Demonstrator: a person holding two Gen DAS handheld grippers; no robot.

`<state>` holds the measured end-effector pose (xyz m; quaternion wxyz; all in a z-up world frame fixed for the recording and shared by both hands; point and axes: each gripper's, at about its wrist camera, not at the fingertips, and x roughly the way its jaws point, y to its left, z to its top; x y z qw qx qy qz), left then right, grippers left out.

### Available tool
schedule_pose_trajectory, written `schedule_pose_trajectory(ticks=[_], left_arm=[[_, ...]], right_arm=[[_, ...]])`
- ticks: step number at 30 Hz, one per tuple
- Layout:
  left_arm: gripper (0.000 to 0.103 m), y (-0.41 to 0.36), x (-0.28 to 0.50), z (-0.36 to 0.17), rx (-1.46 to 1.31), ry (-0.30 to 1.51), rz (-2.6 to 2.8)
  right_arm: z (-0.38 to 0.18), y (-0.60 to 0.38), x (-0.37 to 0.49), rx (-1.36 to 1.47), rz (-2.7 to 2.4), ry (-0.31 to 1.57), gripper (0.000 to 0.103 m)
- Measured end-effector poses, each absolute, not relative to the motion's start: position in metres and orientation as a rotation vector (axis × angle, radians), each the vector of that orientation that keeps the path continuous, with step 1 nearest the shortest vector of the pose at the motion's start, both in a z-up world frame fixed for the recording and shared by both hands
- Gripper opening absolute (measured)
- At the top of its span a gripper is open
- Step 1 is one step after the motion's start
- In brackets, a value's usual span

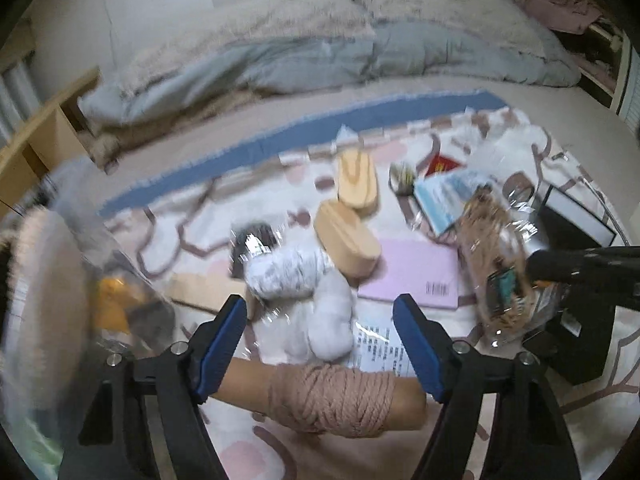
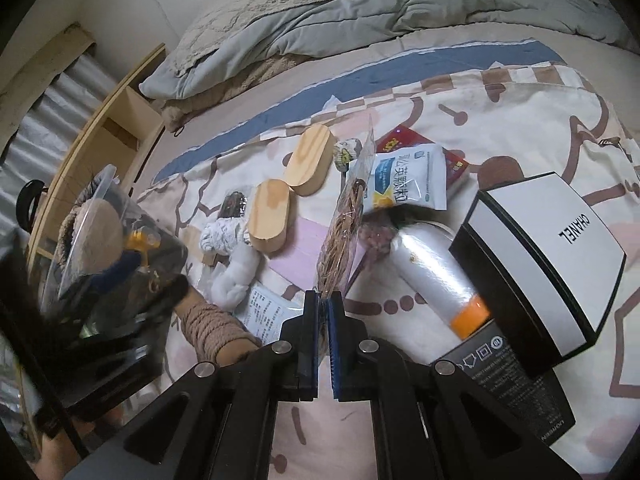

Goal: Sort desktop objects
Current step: 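Move the left tool to the white mesh puff while the right tool approaches the cord bag, then close the left tool on the white mesh puff while the right tool grasps the tan beaded-cord bag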

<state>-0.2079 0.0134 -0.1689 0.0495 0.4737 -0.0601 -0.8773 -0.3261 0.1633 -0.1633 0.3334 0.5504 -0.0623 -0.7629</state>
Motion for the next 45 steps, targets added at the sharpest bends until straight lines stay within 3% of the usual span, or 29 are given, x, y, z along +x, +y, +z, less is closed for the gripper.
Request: schedule_pose_trajectory(ticks=[11,12,16,19,33,45], left_arm=[[0.075,0.001,-0.227,-0.216,1.616,-0.109,-2.566],[0.073,0.0,-0.228,-0.22,1.629,-0.112,-2.553],[0.042,-0.007,-0.23,-0.234,1.707,-0.067,-2.516],[0.034,-0.009,-0.228,-0.232,1.707,-0.025,-2.538],[0.033,-0.013,-0.185,-0.159,1.553,0.165,-2.724],[0.033,0.015,-0.105,-0.127,1.58,0.044,-2.866]], right_arm=[[-0.15,0.161,-0.314,1.378,-1.941,-0.133,0.006],[-0.149,0.161,-0.313,1.373,-1.939,-0.129,0.006],[-0.144,0.162,-0.307,1.35,-1.936,-0.102,0.006],[-0.14,0.164,-0.303,1.337,-1.937,-0.086,0.006],[-0.098,0.2,-0.278,1.287,-1.979,-0.147,0.006],[-0.089,0.215,-0.22,1.312,-1.903,-0.125,0.006]])
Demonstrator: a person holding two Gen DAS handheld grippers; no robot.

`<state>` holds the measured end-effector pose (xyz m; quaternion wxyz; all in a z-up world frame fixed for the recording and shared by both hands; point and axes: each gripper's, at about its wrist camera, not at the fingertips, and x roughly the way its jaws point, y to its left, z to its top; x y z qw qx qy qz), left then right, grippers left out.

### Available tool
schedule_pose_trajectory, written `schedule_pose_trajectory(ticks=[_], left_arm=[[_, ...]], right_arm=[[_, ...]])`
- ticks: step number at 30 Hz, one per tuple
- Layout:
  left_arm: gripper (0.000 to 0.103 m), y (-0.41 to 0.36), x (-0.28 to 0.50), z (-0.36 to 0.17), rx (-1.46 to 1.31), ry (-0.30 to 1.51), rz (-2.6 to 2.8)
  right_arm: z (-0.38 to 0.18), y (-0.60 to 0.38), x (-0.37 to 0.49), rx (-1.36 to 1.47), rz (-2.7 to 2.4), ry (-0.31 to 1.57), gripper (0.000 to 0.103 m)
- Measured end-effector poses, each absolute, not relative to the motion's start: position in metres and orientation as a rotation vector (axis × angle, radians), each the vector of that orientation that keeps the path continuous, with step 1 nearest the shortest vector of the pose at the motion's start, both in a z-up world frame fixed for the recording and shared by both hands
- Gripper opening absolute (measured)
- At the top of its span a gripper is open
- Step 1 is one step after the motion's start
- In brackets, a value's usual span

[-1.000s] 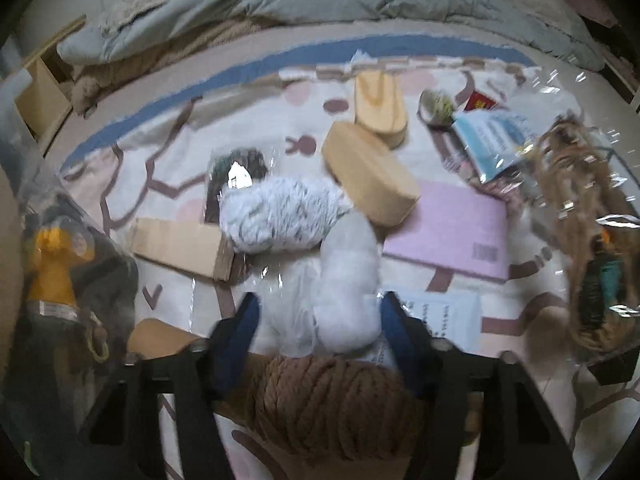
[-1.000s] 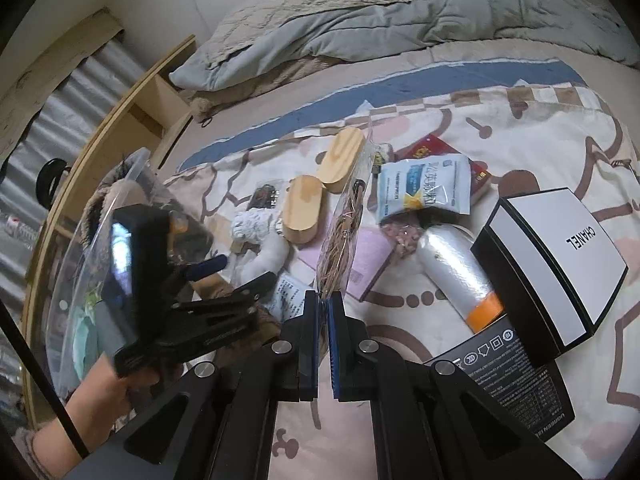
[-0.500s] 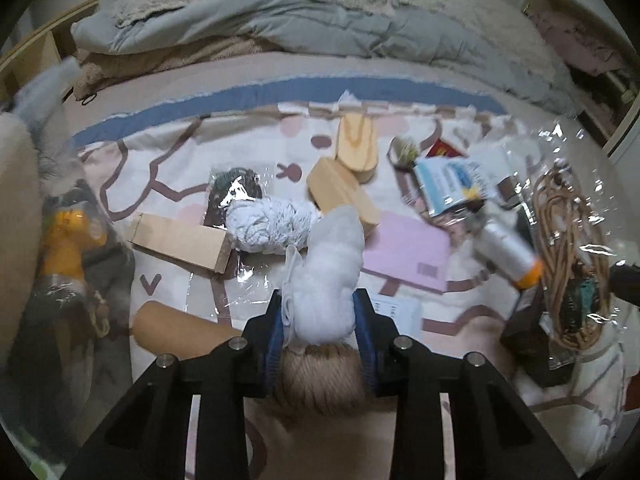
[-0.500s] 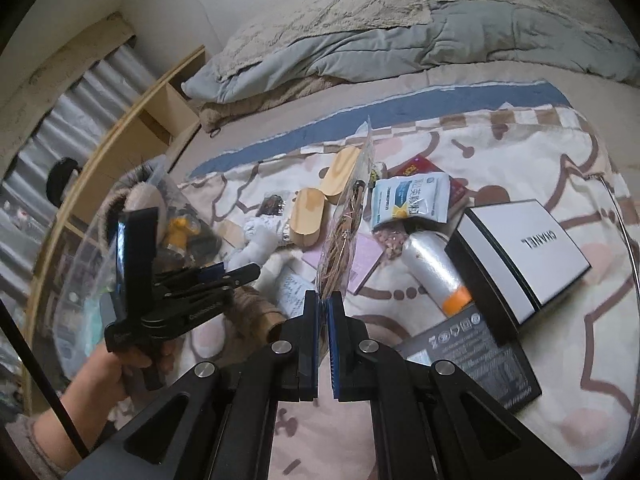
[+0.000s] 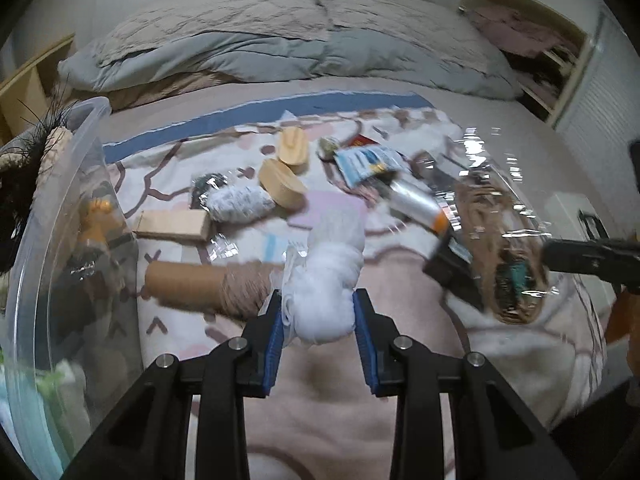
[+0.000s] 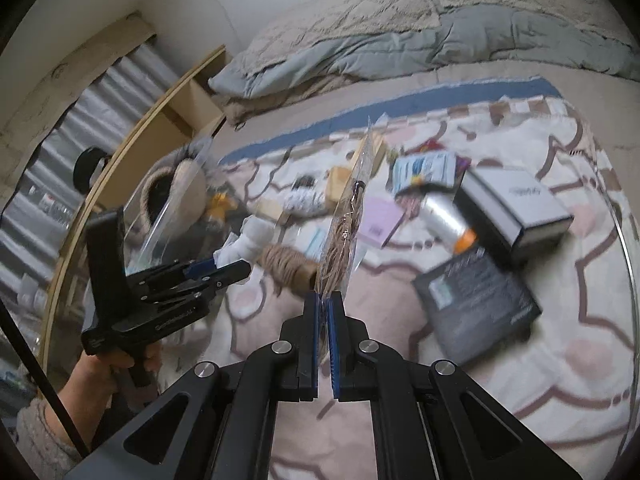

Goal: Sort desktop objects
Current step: 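Close the left tool on the white mesh puff while the right tool grasps the tan beaded-cord bag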

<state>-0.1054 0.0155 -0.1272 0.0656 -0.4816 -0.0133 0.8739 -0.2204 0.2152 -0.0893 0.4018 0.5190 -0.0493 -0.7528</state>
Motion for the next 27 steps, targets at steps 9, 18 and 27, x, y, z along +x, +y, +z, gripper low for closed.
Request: schedule_pose_trajectory(ticks=[9,18,27], left_arm=[[0.033,0.026,-0.051,-0.154,-1.519,0.024,2.5],[0.033,0.021,-0.037,-0.205,-1.674,0.08,2.413],[0.043,0.026,-0.038,-0.224,-1.707,0.137,2.351]], right_arm=[[-0.13,0.206,-0.182,1.468,-1.714,-0.066,0.005],[-0.181,0.196,-0.173,1.6,-1.642,0.106,0.005],[-0.203,0.193,-0.186,1.652,-1.749,0.314,0.005]])
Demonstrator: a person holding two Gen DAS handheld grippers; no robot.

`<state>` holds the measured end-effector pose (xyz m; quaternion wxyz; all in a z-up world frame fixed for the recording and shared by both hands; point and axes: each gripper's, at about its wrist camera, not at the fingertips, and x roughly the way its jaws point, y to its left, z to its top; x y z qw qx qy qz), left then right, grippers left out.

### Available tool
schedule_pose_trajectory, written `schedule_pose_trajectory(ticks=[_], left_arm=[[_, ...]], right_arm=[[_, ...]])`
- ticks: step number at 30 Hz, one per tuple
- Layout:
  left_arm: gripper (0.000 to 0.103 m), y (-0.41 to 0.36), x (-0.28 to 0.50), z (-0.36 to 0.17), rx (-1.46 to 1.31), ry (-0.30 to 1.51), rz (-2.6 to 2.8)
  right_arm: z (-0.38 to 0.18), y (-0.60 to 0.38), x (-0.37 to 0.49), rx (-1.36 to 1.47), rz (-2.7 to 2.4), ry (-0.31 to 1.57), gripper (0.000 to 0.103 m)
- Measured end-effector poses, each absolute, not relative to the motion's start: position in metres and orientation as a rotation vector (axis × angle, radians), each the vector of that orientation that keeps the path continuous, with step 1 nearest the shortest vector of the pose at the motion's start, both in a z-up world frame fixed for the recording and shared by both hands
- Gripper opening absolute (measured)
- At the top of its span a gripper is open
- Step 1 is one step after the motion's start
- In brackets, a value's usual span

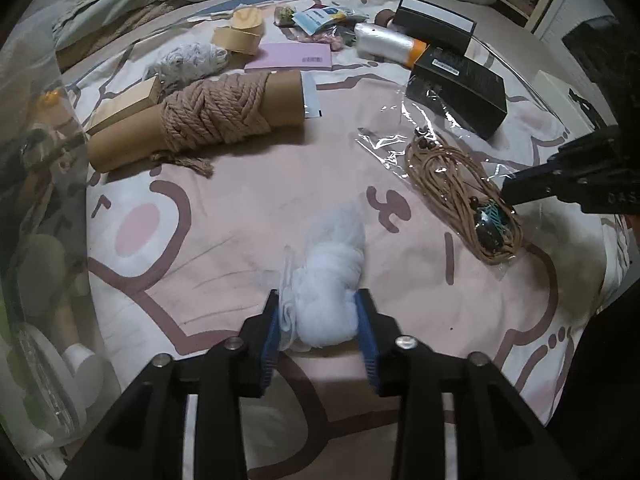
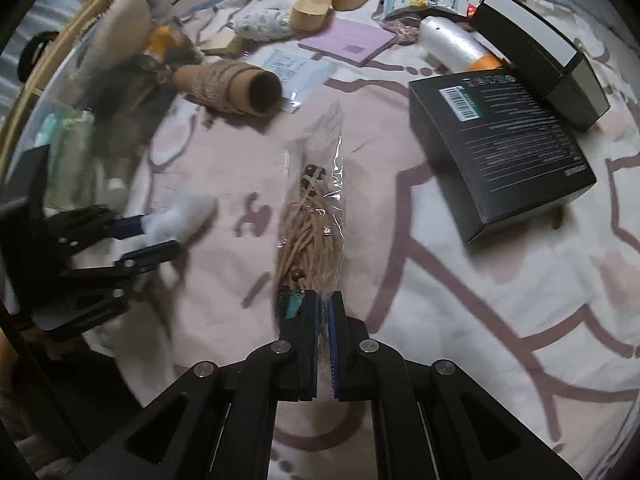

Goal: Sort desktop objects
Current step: 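Close the left tool on the white mesh puff while the right tool grasps the tan beaded-cord bag, then lift the white puff with the left tool while the right tool lifts the cord bag toward the bin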

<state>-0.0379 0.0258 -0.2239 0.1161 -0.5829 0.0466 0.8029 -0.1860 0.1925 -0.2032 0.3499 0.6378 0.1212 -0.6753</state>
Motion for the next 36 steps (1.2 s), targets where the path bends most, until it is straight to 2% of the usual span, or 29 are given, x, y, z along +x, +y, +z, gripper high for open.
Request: schedule_pose_trajectory(ticks=[2,7,9,10,11,12,13,19,21,22,34,36], left_arm=[[0.059,0.024,-0.039,-0.224,-1.712,0.134,2.355],[0.065,0.024,-0.041,-0.225,-1.715,0.168,2.356],[0.066,0.026,-0.041,-0.225,-1.709,0.195,2.348],[0.066,0.027,-0.041,-0.225,-1.706,0.204,2.343],[0.066,0.029,-0.041,-0.225,-1.702,0.212,2.338],[0.066,0.031,-0.04,-0.225,-1.697,0.223,2.332],[0.067,0.033,-0.04,-0.225,-1.692,0.234,2.327],[0.067,0.041,-0.04,-0.226,-1.676,0.284,2.313],[0.067,0.043,-0.041,-0.227,-1.678,0.291,2.309],[0.067,0.043,-0.042,-0.227,-1.678,0.292,2.308],[0.067,0.043,-0.048,-0.232,-1.715,0.27,2.287],[0.067,0.041,-0.049,-0.231,-1.72,0.25,2.284]], right_arm=[[-0.206,0.192,-0.189,1.67,-1.751,0.325,0.006],[-0.204,0.191,-0.192,1.635,-1.814,0.388,0.008],[-0.201,0.191,-0.194,1.618,-1.837,0.399,0.017],[-0.2,0.191,-0.195,1.609,-1.85,0.402,0.035],[-0.197,0.191,-0.196,1.596,-1.868,0.407,0.068],[-0.195,0.192,-0.197,1.577,-1.887,0.406,0.079],[-0.192,0.192,-0.196,1.557,-1.897,0.404,0.086],[-0.199,0.176,-0.186,1.507,-1.867,0.475,0.086],[-0.205,0.168,-0.179,1.493,-1.863,0.516,0.093],[-0.209,0.163,-0.175,1.489,-1.842,0.531,0.103],[-0.238,0.149,-0.171,1.49,-1.848,0.691,0.103],[-0.244,0.151,-0.174,1.504,-1.835,0.687,0.1]])
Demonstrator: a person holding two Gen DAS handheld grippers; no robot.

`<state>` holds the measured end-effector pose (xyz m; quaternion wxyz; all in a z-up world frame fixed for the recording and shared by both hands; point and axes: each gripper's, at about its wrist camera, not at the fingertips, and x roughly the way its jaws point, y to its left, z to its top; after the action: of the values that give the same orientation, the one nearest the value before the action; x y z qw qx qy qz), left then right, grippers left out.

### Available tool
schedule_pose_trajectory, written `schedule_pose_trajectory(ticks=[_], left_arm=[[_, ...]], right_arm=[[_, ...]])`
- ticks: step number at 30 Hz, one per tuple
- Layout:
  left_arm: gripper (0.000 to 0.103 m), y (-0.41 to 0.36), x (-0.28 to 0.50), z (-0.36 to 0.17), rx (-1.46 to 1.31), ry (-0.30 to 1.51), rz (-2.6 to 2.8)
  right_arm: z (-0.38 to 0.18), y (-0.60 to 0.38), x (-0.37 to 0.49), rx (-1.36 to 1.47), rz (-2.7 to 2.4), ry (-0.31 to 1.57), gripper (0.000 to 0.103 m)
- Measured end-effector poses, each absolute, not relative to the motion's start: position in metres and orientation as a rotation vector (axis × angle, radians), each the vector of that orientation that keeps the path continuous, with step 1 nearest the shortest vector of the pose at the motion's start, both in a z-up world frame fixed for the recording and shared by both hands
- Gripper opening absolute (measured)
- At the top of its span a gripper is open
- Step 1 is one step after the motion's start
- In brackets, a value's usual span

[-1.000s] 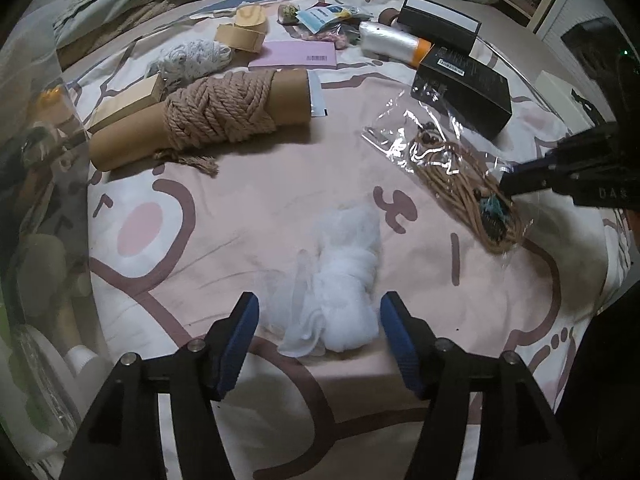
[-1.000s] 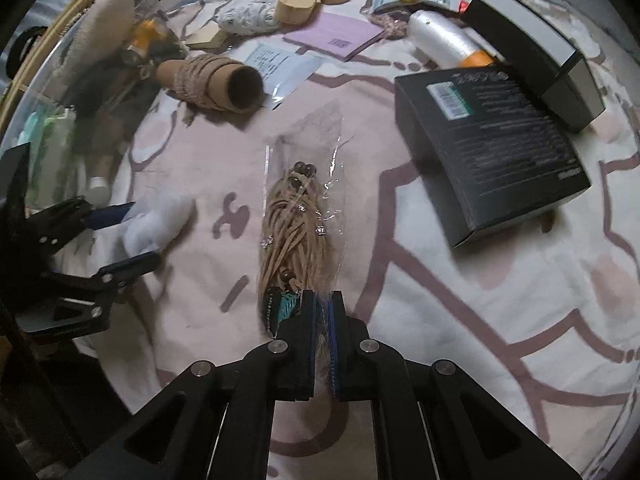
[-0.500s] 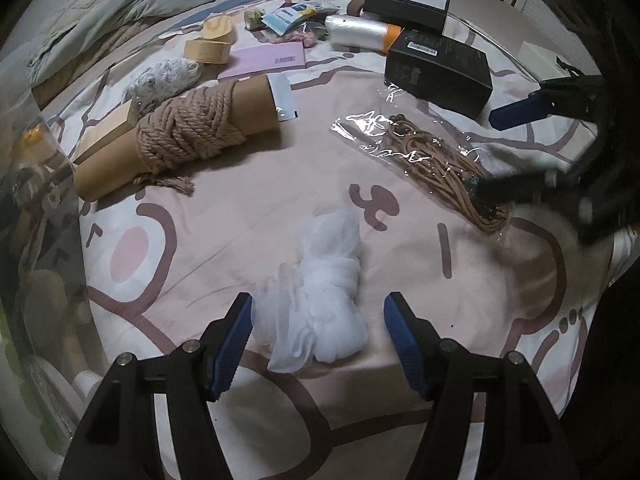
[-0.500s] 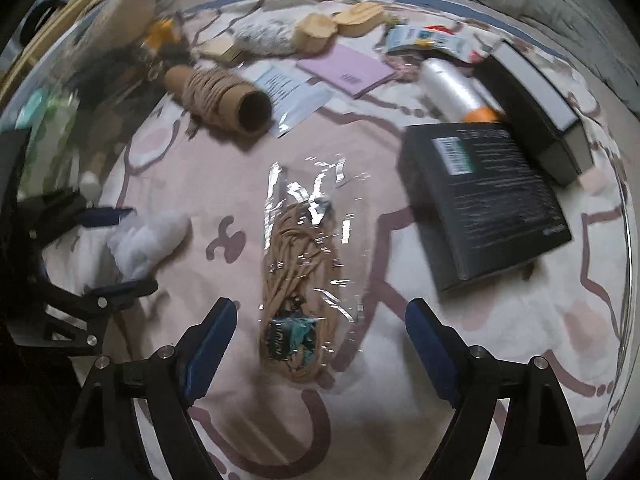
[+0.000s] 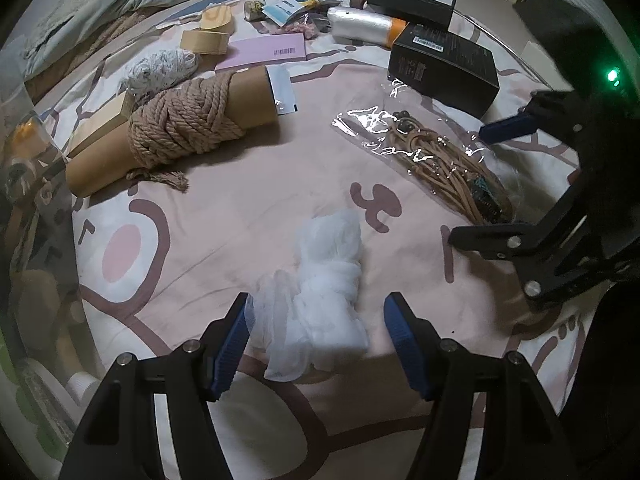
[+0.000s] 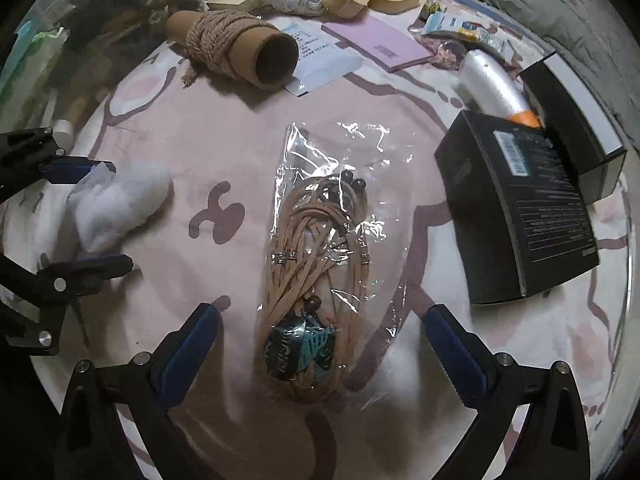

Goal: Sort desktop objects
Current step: 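Lift the white puff with the left tool while the right tool lifts the cord bag toward the bin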

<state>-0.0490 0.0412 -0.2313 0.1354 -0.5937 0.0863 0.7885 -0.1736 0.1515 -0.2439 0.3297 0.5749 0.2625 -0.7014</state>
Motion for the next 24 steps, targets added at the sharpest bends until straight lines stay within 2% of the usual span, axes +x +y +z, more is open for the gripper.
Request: schedule_pose_trajectory(ticks=[1,2,3,4,5,8,11,24], left_arm=[[0.062,0.04,-0.05,-0.231,-1.723,0.239,2.283],[0.053,0.04,-0.05,-0.231,-1.728,0.231,2.28],[0.049,0.039,-0.051,-0.23,-1.737,0.224,2.282],[0.048,0.039,-0.051,-0.23,-1.741,0.218,2.281],[0.046,0.039,-0.052,-0.23,-1.742,0.208,2.278],[0.041,0.038,-0.052,-0.229,-1.743,0.19,2.275],[0.038,0.037,-0.052,-0.226,-1.74,0.176,2.28],[0.037,0.021,-0.058,-0.166,-1.601,-0.043,2.393]], right_arm=[[-0.247,0.153,-0.175,1.509,-1.835,0.687,0.092],[-0.248,0.154,-0.176,1.514,-1.835,0.686,0.086],[-0.25,0.156,-0.177,1.513,-1.839,0.676,0.085],[-0.249,0.157,-0.178,1.504,-1.842,0.673,0.08],[-0.249,0.157,-0.178,1.495,-1.837,0.67,0.071],[-0.245,0.158,-0.178,1.472,-1.833,0.655,0.059],[-0.24,0.162,-0.181,1.463,-1.835,0.62,0.051],[-0.169,0.155,-0.181,1.292,-1.921,0.508,0.048]])
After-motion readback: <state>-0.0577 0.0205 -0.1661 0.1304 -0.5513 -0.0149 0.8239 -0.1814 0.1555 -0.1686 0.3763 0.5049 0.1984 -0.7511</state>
